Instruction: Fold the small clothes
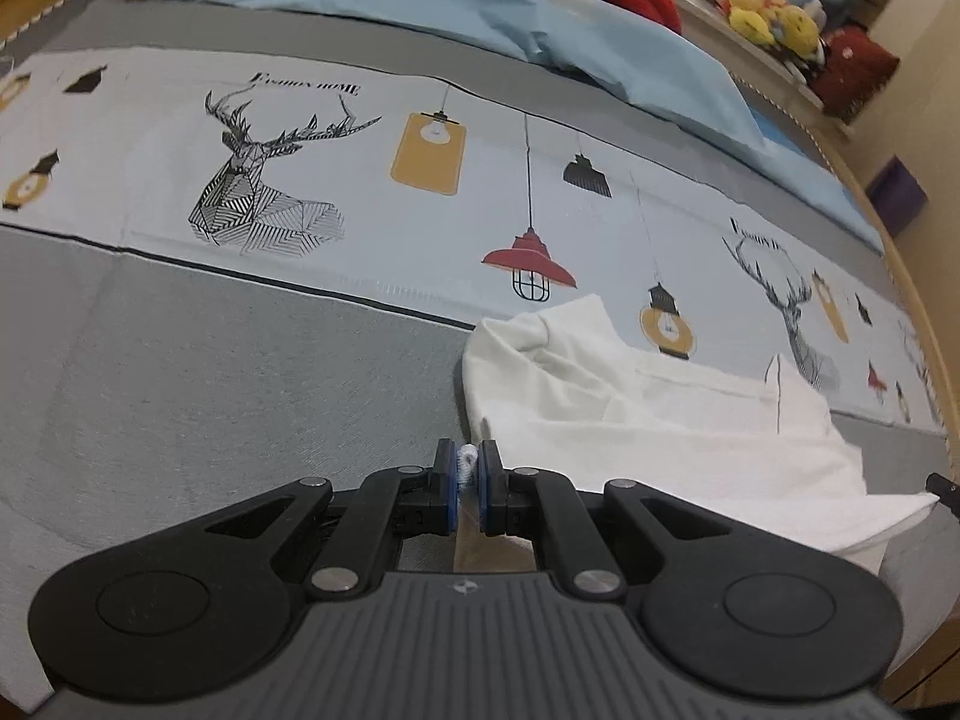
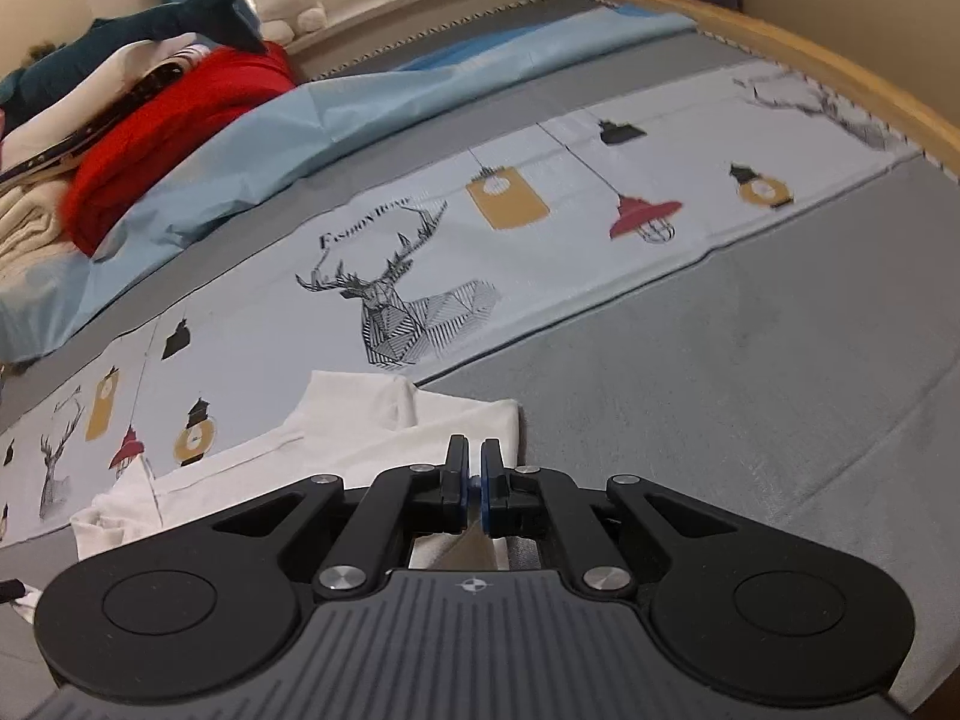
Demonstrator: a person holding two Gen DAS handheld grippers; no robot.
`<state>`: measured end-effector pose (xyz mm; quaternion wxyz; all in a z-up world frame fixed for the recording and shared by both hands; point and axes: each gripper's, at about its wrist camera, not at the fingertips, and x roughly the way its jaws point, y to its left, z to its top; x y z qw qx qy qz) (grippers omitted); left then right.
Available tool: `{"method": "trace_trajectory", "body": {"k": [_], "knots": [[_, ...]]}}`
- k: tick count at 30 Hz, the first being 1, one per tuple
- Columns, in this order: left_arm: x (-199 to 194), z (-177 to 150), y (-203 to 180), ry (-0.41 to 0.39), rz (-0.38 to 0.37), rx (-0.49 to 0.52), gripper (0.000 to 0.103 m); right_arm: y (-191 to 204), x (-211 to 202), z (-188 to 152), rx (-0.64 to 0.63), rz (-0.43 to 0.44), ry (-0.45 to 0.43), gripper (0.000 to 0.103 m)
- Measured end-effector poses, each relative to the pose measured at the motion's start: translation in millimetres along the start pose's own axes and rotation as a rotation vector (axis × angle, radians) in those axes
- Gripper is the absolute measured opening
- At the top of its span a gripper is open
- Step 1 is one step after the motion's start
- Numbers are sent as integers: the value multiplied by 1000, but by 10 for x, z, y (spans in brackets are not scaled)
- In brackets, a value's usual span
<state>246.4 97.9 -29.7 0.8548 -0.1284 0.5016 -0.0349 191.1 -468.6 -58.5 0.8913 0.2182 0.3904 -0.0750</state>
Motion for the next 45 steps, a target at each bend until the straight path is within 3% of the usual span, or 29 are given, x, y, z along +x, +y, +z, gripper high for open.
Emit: {"method": "trace_trajectory", "body": {"k": [2,4,6,9,15,23,31,33,35,36,38,40,43,45], "knots": [[-34,35,19,-21,6,-30,8,-22,-8,53,26,7,-43,3],[-85,71,67,-52,6,-72,16,-47,-58,115,19,-31,-128,4],[-119,73,99,-62,20,-97,21,-140,-76,122,60,-48,-153,14],[-105,22,112,-37,30,-85,31,-287,-16,76,104,1,-103,16],[-13,-127,92,13,26,-39,44,-210,163,-104,-82,55,30,22],[306,-222,106,14,4,-101,44,-88,411,-154,-110,61,104,27],[569,-67,50,18,-31,-117,44,66,734,-163,-138,33,160,27],[616,-48,42,27,-44,-111,41,86,797,-151,-146,23,164,27],[641,-35,14,33,-56,-87,8,87,846,-130,-139,21,163,23],[625,-21,-18,22,-48,-64,5,92,857,-120,-138,17,159,3],[521,19,-88,-34,-36,-20,4,128,812,-80,-150,2,108,4],[369,76,-150,-123,-29,2,4,163,662,7,-135,43,7,3],[249,155,-188,-231,2,-9,4,185,478,121,-117,80,-128,3],[259,200,-200,-256,14,-32,4,172,439,175,-94,77,-184,3]]}}
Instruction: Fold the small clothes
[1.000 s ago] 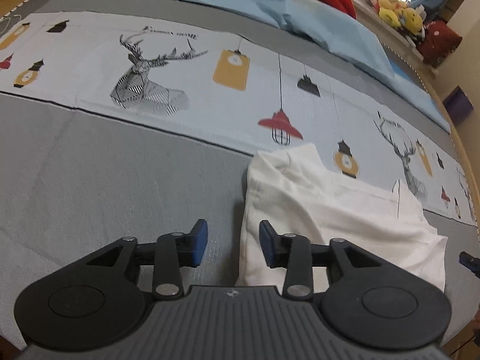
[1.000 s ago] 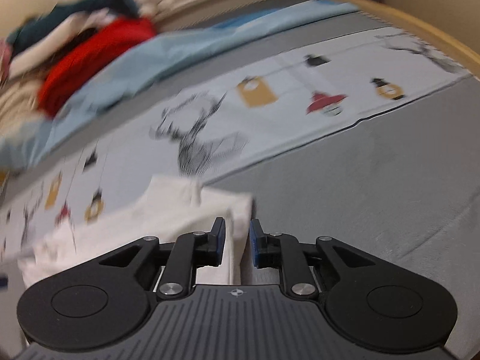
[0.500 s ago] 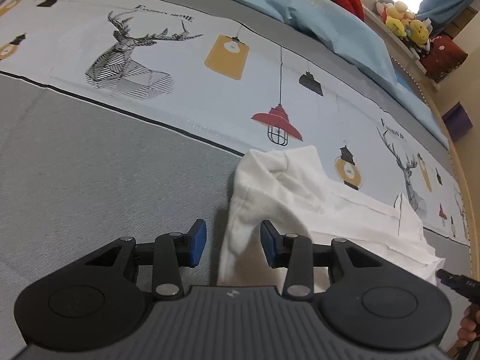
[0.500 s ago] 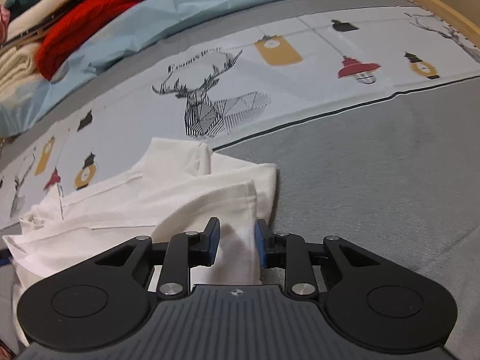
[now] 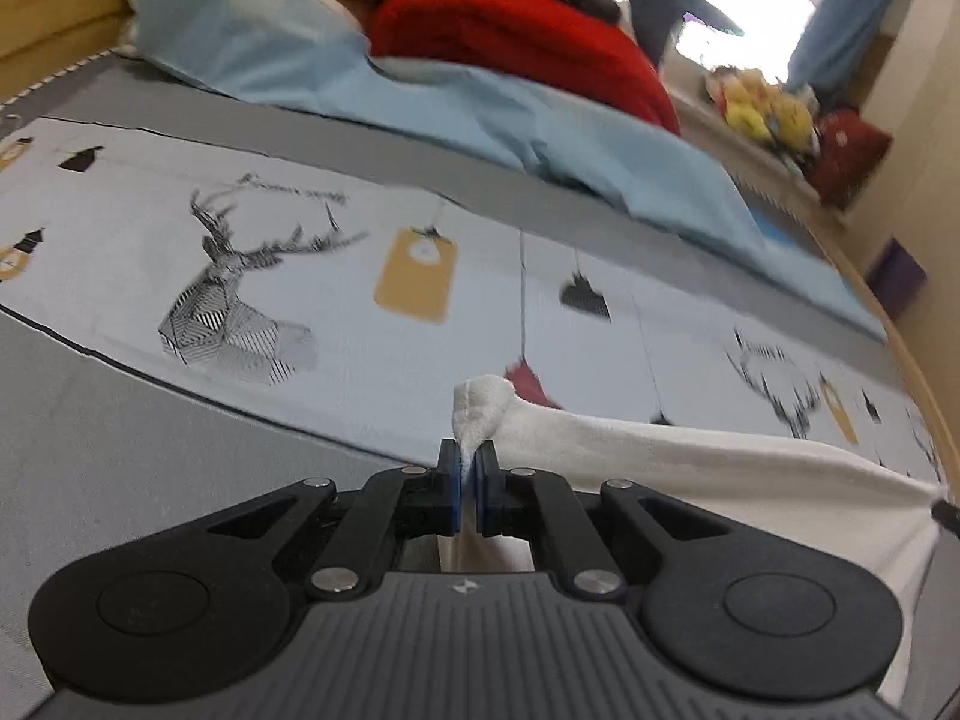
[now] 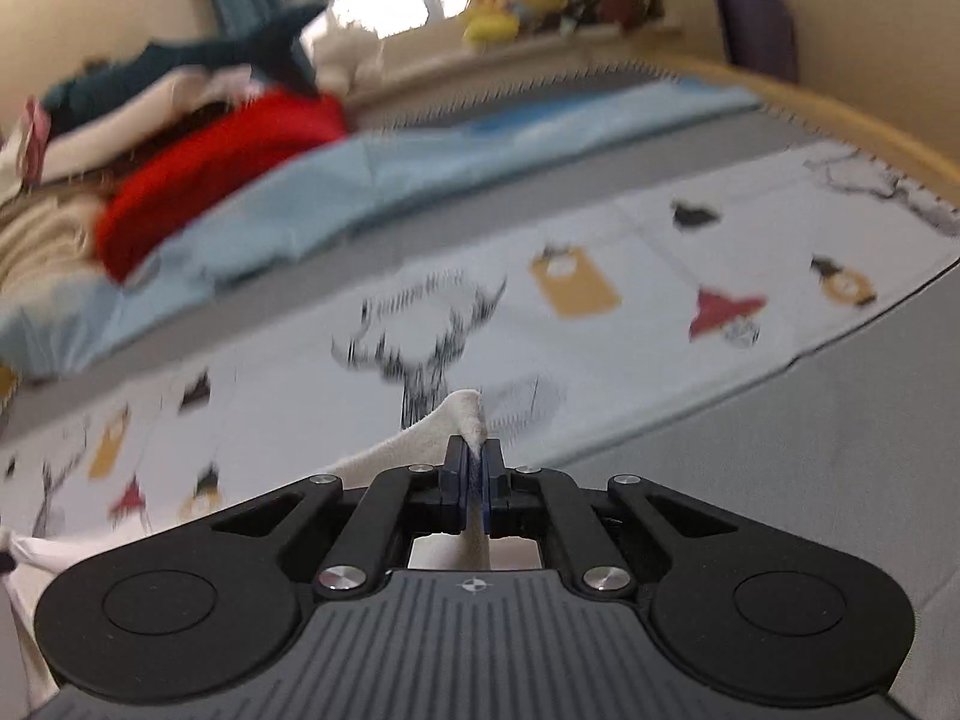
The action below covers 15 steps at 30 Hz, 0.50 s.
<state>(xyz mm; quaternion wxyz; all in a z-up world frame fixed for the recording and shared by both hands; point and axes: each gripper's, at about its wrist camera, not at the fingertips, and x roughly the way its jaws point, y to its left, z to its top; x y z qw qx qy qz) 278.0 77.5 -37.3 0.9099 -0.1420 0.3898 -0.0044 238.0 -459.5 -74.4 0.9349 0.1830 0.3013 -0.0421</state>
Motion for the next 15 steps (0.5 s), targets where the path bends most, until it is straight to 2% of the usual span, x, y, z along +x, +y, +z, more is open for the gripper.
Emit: {"method": "trace_trajectory", "body": {"k": [6,9,11,12,13,15], "knots": [[135,72,-100,-35,23,-5,4,75,120,90,-19,-48,-68,3],[224,130,-35,-28,47,-43,10,125,208,137,-18,-50,-82,4],[300,136,44,10,65,-98,15,183,299,133,-41,-90,-73,6],[327,130,99,41,41,-138,15,203,378,121,-54,-134,-46,13],[341,123,132,70,10,-167,15,203,445,106,-56,-170,-13,17],[353,109,112,120,-35,-146,15,159,491,87,-35,-169,40,19]]}}
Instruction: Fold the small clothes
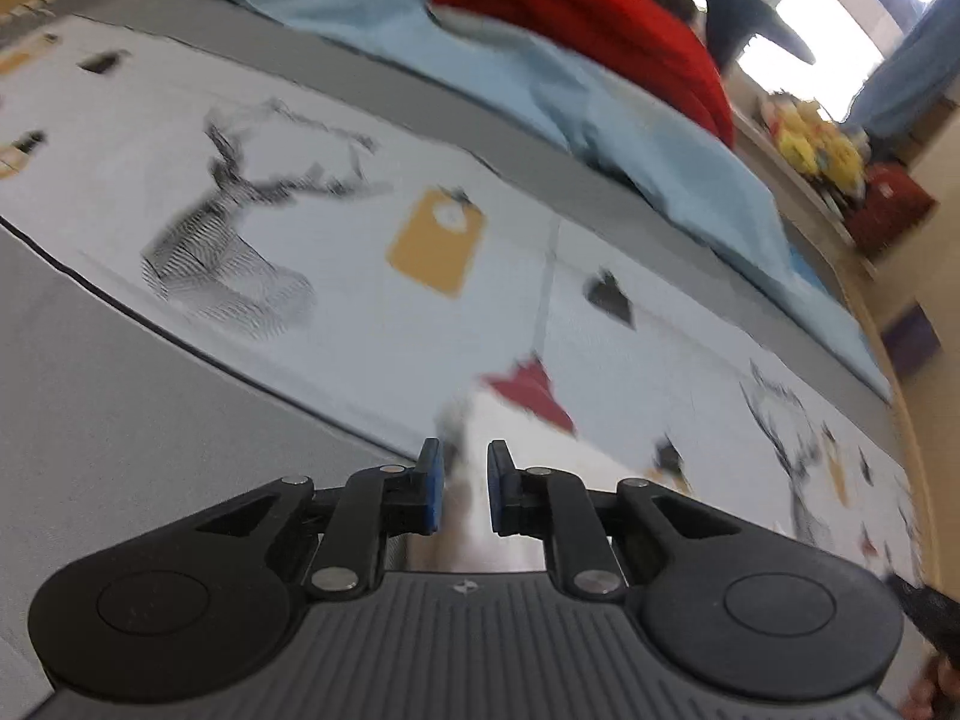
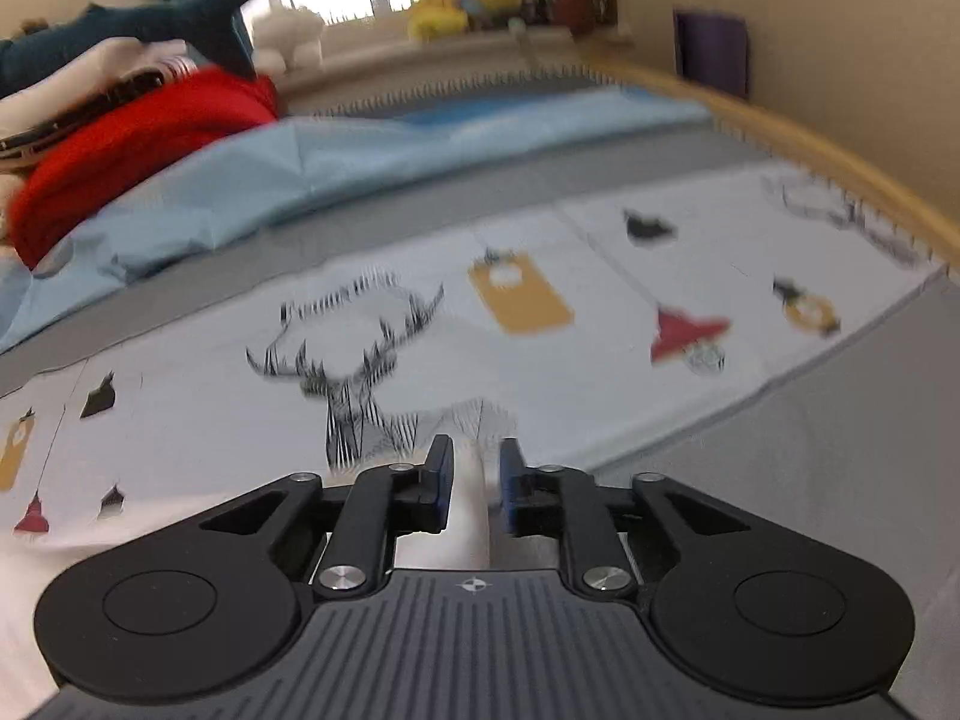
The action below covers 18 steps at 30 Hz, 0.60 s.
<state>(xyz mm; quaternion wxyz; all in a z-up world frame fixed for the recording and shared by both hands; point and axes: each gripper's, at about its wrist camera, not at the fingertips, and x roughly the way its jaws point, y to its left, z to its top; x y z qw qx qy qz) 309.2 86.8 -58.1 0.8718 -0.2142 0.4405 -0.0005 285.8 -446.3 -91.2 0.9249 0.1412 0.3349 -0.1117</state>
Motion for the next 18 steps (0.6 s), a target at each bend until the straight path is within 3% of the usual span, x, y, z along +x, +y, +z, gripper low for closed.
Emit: {"method": "trace_trajectory", "body": {"k": [4,7,11,14,18], "knots": [[-12,-153,-123,123,-65,165,15,-104,-80,-25,-8,110,59,20],[-27,-360,-140,225,-96,268,15,-177,-137,-140,-33,166,171,23],[104,-770,57,484,-7,367,19,-202,-168,-398,-114,211,365,26],[-27,-792,213,504,-22,291,20,-215,-213,-640,-232,157,478,34],[-218,-805,252,457,-3,301,22,-340,-418,-685,-184,177,482,35]]}}
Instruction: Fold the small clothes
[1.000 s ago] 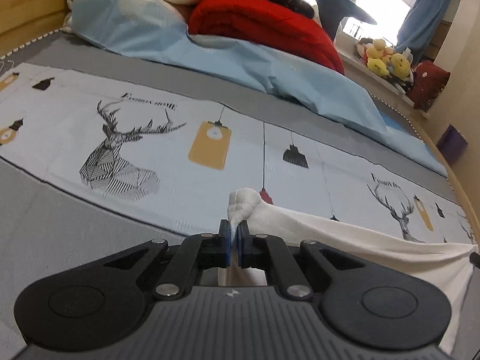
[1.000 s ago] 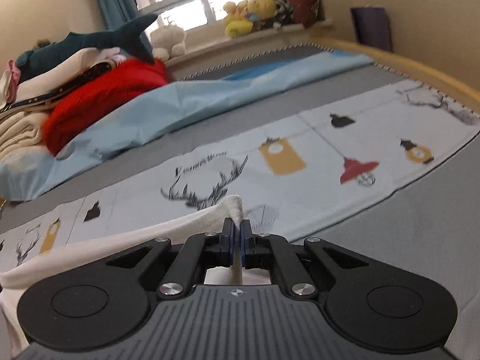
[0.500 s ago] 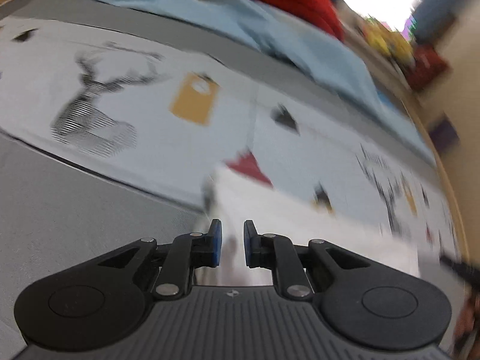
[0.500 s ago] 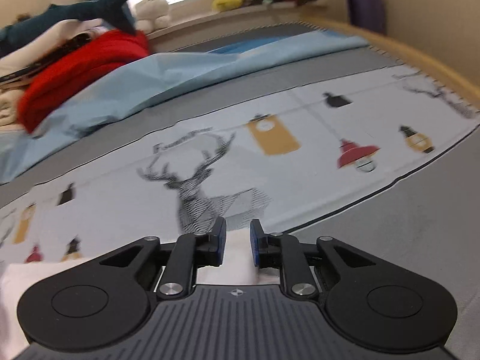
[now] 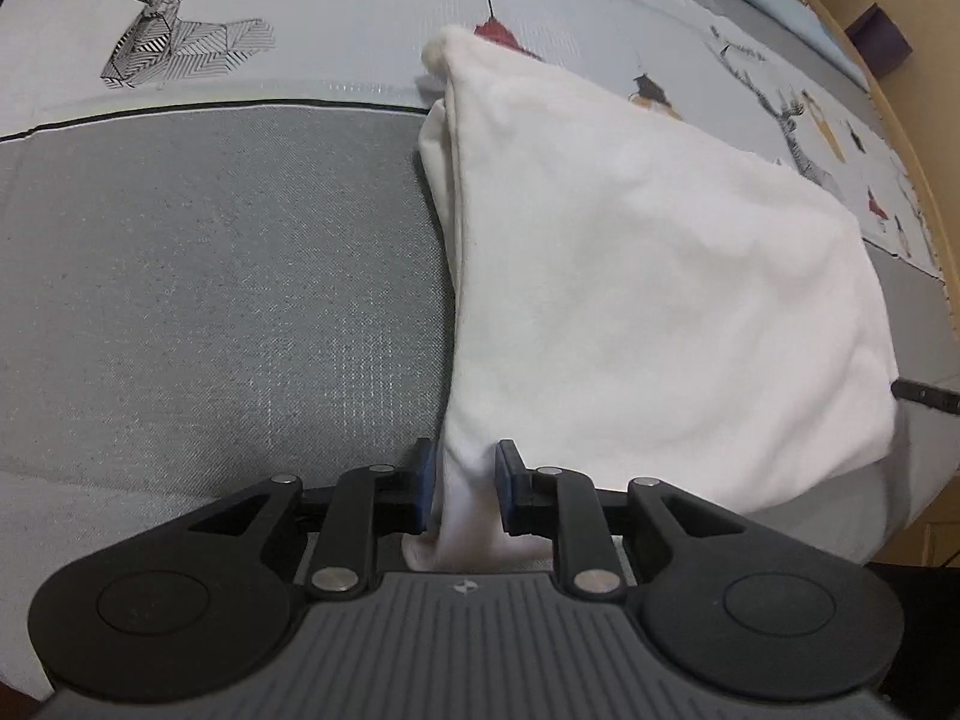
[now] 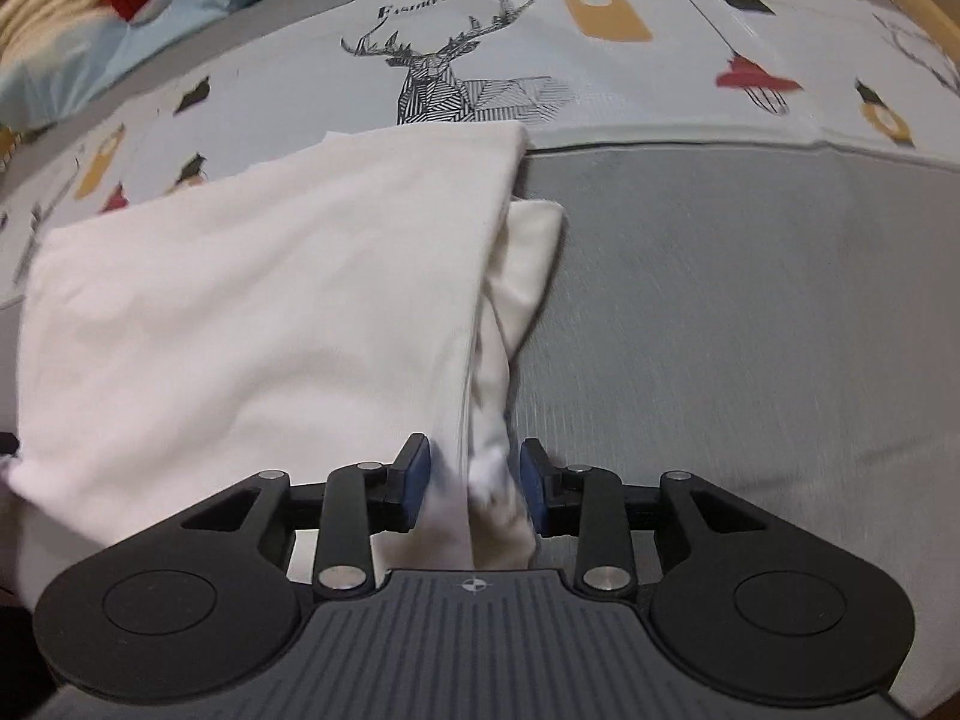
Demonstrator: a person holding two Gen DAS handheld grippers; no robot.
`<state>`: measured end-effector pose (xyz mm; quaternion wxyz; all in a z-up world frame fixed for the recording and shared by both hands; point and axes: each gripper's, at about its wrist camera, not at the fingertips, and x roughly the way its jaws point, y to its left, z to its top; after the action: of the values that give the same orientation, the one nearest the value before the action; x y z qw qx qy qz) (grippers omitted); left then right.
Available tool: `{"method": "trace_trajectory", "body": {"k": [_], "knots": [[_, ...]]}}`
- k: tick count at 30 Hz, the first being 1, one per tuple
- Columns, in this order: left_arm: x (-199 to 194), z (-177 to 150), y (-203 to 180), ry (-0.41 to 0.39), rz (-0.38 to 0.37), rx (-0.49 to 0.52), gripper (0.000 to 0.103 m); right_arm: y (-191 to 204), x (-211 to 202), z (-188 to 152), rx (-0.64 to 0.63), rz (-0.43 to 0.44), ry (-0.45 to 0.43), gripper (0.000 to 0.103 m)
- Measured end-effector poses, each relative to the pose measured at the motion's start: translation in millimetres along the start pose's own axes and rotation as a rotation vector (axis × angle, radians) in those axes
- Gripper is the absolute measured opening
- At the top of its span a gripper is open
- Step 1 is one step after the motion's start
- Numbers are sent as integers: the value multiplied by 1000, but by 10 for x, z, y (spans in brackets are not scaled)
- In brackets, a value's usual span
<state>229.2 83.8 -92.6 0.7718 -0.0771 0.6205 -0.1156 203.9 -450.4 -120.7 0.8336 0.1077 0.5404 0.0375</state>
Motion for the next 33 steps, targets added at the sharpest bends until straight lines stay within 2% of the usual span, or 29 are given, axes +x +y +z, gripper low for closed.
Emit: {"method": "trace_trajectory", "body": {"k": [3,7,9,10,11,13,15,18,21,24,26,28,30,33], "knots": [[0,-30,-6,8,-30,-8,28,-31,-80,-117,-4,36,35,35],[97,-29,-66,86,25,6,28,13,65,-270,-76,10,136,35],[110,-31,-130,97,39,46,25,57,89,-317,-120,-11,141,33],[105,-32,-159,96,45,63,12,64,72,-318,-125,-9,136,27],[93,-31,-182,95,49,76,5,52,44,-309,-117,1,124,2],[36,-31,-218,82,42,93,4,7,-36,-266,-92,25,90,3],[-49,-65,-288,70,14,113,4,-46,-149,-201,-68,-23,15,3],[-113,-108,-337,74,7,142,4,-191,-253,-140,20,-5,-34,3],[-2,-147,-329,129,90,171,4,-175,-213,-202,-36,-34,2,3],[21,-143,-403,150,111,205,4,-79,-125,-314,-121,-66,82,4],[18,-105,-472,147,118,222,4,-81,-115,-328,-129,-96,92,7],[-35,-86,-478,127,131,224,7,-126,-188,-310,-97,-130,51,8],[-125,-42,-510,74,140,221,7,-165,-280,-273,-67,-137,2,8],[-270,40,-536,-3,92,216,8,-202,-400,-236,-34,-66,-68,8]]}}
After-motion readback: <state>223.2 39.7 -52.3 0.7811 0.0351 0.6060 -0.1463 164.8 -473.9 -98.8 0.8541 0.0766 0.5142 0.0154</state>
